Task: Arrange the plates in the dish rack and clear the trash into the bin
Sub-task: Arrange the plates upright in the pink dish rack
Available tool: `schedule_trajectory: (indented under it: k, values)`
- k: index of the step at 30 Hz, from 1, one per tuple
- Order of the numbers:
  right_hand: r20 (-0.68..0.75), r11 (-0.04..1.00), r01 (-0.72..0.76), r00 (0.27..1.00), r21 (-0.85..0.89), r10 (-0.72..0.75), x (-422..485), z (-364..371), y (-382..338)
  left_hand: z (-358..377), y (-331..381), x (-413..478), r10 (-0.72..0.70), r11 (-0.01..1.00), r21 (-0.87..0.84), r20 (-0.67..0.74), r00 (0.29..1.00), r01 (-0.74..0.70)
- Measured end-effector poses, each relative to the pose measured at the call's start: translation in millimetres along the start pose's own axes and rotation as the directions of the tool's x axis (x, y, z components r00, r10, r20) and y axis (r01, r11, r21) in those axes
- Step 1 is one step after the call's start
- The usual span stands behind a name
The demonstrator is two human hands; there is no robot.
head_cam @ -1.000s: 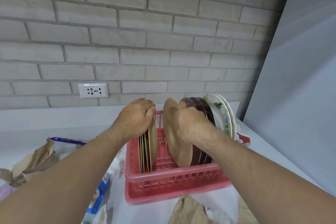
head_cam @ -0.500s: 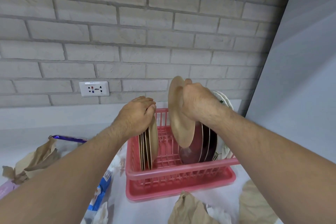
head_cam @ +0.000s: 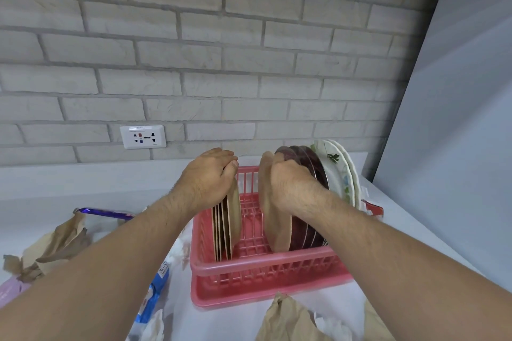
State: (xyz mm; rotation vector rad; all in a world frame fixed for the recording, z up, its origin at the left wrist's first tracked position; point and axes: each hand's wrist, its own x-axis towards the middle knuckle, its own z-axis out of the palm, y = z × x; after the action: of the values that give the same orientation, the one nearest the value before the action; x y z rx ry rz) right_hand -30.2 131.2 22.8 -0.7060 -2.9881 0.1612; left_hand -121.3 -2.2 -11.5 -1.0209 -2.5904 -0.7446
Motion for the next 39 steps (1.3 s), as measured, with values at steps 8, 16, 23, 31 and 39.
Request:
schedule_trajectory:
  k: [8, 16, 23, 31, 39]
  values:
    - [-0.011, 0.988, 0.088, 0.996, -0.124, -0.09, 1, -3, 8, 1, 1, 0, -0.005, 1.0, -0.001, 0.014, 1.0, 0.005]
    - [-0.164, 0.899, 0.186, 0.949, -0.396, -0.268, -7, -10, 23, 1, 2, 0, -0.003, 1.0, 0.005, 0.017, 1.0, 0.003]
    - [-0.194, 0.921, 0.224, 0.936, -0.318, -0.295, -9, -15, 27, 6, 3, 1, -0.019, 0.999, -0.047, 0.004, 1.0, 0.019]
    - [-0.103, 0.889, 0.315, 0.949, 0.333, -0.297, -12, 16, 16, 6, 6, 0, -0.056, 0.976, -0.211, -0.013, 0.998, 0.052]
    - [-0.061, 0.792, 0.323, 0.938, 0.518, -0.342, -26, 43, 4, 3, 3, -3, -0.08, 0.934, -0.352, -0.032, 0.996, 0.063]
